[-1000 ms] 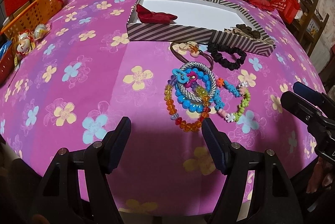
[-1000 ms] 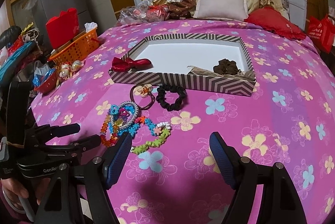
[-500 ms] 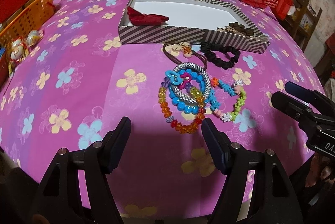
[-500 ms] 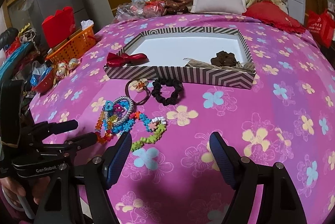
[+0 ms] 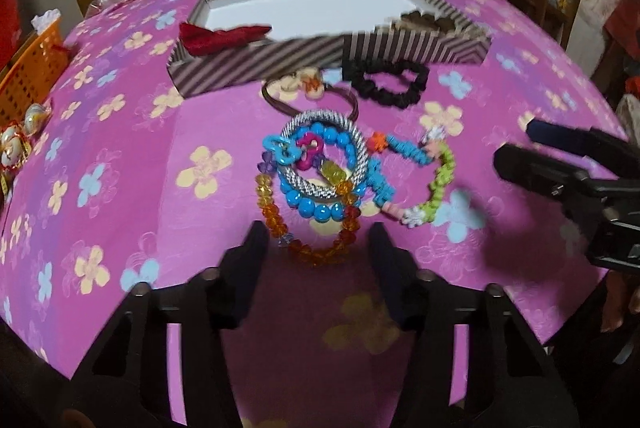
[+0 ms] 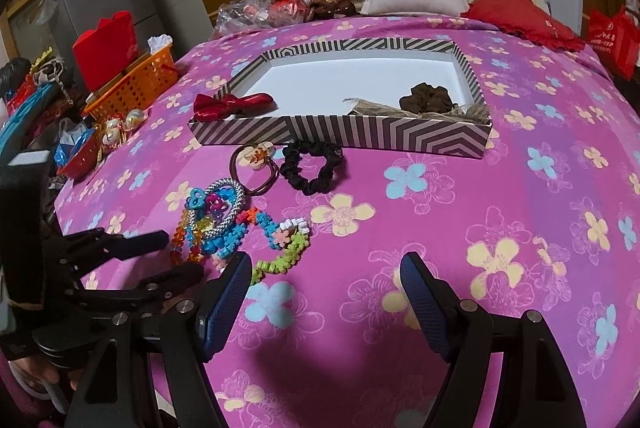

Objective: Organize jewelry
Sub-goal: 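Grasp the orange bead bracelet with left tool while right grasps multicolour bracelet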

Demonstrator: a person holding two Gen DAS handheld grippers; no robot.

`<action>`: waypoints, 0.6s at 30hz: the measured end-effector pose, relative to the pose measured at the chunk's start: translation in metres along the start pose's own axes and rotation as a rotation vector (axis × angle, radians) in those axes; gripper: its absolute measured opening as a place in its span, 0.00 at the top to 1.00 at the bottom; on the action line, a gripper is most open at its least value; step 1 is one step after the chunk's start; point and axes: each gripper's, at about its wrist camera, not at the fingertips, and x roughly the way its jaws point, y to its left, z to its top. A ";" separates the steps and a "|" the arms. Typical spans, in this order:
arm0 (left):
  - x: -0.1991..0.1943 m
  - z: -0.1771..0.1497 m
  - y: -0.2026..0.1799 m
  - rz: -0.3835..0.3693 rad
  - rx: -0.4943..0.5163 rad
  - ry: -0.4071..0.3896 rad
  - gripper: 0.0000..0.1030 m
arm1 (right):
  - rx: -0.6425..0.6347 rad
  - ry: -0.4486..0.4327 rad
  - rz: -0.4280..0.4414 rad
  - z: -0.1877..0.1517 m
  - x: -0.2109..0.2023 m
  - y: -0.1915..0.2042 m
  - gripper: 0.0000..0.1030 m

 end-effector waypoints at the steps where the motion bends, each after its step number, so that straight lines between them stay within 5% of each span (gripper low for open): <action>1: 0.000 0.001 0.001 -0.005 -0.006 -0.004 0.58 | 0.001 0.003 0.002 0.001 0.002 0.000 0.28; 4: 0.002 0.005 0.009 -0.005 -0.035 0.000 0.84 | -0.014 0.007 0.018 0.003 0.007 0.003 0.28; 6: 0.003 0.007 0.021 -0.044 -0.092 0.012 0.91 | -0.039 0.009 0.021 0.005 0.013 0.008 0.28; 9: 0.003 0.008 0.037 -0.099 -0.154 0.027 0.91 | -0.080 0.022 0.013 0.008 0.027 0.016 0.30; 14: -0.001 0.007 0.049 -0.109 -0.198 0.028 0.91 | -0.120 0.042 0.015 0.011 0.049 0.022 0.51; 18: -0.009 0.009 0.053 -0.118 -0.216 0.011 0.91 | -0.150 0.017 0.002 0.011 0.052 0.026 0.81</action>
